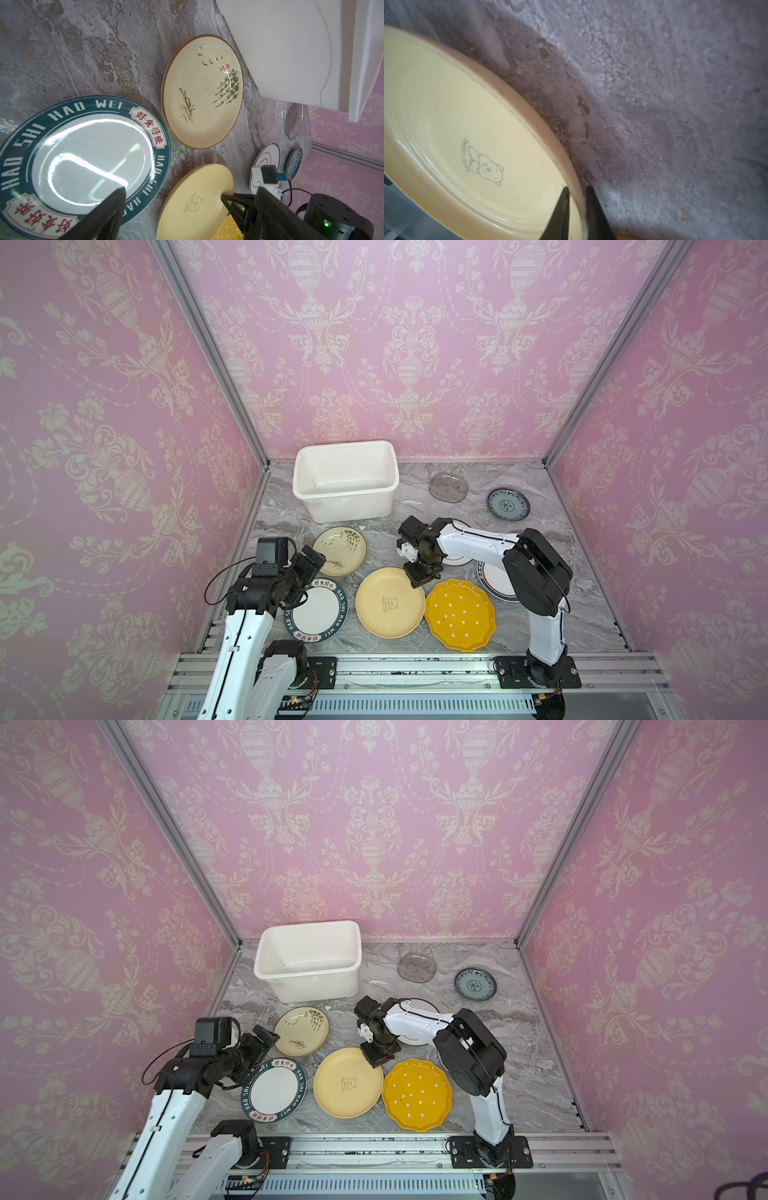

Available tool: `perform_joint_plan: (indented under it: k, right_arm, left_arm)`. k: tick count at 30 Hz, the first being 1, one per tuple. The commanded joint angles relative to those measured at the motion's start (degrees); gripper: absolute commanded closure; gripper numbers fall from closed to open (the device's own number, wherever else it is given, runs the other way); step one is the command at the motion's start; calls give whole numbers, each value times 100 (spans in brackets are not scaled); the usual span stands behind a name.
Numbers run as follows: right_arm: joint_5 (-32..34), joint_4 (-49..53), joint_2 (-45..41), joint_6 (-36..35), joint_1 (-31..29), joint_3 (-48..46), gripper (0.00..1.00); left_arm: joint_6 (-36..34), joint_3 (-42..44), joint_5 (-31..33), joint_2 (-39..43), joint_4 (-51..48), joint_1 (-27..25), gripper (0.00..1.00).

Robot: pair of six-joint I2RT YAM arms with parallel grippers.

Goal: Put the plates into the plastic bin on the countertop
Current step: 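Lift the yellow bear plate with the right gripper over the white bin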

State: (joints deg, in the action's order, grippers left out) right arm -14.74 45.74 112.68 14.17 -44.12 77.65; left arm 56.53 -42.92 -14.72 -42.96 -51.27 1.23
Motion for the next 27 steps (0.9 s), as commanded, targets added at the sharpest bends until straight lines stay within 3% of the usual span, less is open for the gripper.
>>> perform_joint_plan:
  k: [1,4,15,22,27]
  right_arm:
    - [66,6,-102,-64,-5,-167,94]
    - [101,38,-296,-72,6,-174,100]
    - [312,1093,-1310,-135,176,992,100]
    - [718,1868,-1349,553,476,2703,100]
    - [720,1754,-934,1375,586,3824,100]
  left_arm:
    - [112,55,-101,-6,4,-53,1]
    - [59,34,-164,-27,26,-62,1]
    - [-369,-723,-55,-186,-232,-237,9]
    - [-364,-1783,1197,-22,-641,-247,9]
    - [-243,-2231,2005,108,-639,-247,9]
